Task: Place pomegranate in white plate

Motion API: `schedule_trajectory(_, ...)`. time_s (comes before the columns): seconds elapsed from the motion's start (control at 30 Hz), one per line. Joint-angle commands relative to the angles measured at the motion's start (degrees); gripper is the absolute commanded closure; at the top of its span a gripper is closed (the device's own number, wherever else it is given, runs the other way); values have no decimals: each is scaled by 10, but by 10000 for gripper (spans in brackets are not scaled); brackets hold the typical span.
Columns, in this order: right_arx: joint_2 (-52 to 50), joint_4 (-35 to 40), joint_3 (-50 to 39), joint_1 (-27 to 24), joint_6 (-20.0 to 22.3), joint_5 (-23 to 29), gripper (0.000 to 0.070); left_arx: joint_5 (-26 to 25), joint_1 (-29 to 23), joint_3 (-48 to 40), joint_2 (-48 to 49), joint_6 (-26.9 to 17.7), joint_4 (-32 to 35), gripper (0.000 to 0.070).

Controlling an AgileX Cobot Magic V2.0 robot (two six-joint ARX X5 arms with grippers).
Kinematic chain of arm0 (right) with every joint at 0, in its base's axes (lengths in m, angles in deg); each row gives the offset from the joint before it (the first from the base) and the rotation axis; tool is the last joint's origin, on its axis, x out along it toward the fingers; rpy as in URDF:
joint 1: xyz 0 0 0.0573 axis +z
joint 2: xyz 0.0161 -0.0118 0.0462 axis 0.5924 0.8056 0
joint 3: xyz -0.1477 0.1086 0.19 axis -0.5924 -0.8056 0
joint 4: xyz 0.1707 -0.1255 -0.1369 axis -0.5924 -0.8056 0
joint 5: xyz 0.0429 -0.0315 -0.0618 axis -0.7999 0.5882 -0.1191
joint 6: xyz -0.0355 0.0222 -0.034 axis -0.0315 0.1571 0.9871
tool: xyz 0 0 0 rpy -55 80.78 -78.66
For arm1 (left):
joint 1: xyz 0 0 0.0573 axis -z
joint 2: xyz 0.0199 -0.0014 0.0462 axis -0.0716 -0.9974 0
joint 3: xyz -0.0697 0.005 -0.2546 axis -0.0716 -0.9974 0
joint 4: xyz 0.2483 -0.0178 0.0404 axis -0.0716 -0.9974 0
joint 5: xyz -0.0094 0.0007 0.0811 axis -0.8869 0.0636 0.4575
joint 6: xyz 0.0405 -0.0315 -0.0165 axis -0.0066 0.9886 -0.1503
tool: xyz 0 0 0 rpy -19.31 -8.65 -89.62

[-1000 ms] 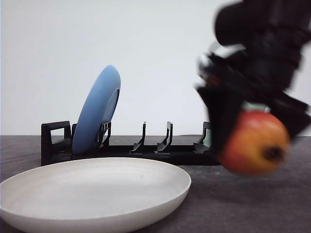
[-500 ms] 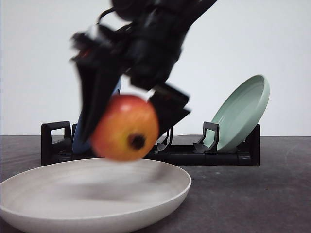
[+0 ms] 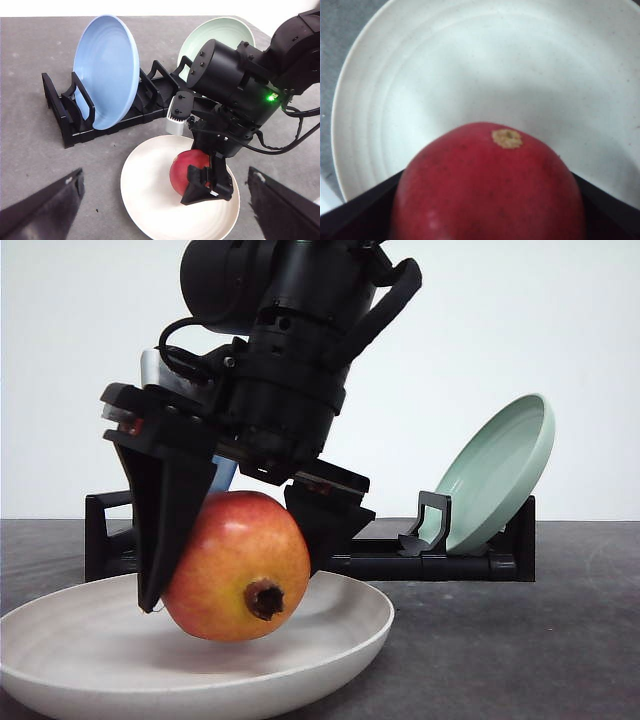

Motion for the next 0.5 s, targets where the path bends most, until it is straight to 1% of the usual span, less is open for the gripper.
schedule_trajectory(0.0,10,2,11,8,3,0,70,5,7,4,-3,1,5,68)
schedule_trajectory(0.07,10,1,11,8,3,1,47,5,7,4,-3,1,5,68)
schedule_trajectory(0.13,10,3,11,8,3,1,8,5,7,4,-3,1,5,68)
schedule_trajectory(0.17,10,3,11,8,3,1,2,5,7,4,-3,1,5,68)
schedule_trajectory(0.33,6,4,12,7,3,2,0,5,7,4,-3,2,5,68)
schedule_trajectory(0.47,-19,0,13,-1,2,21,0,5,7,4,-3,2,11,68)
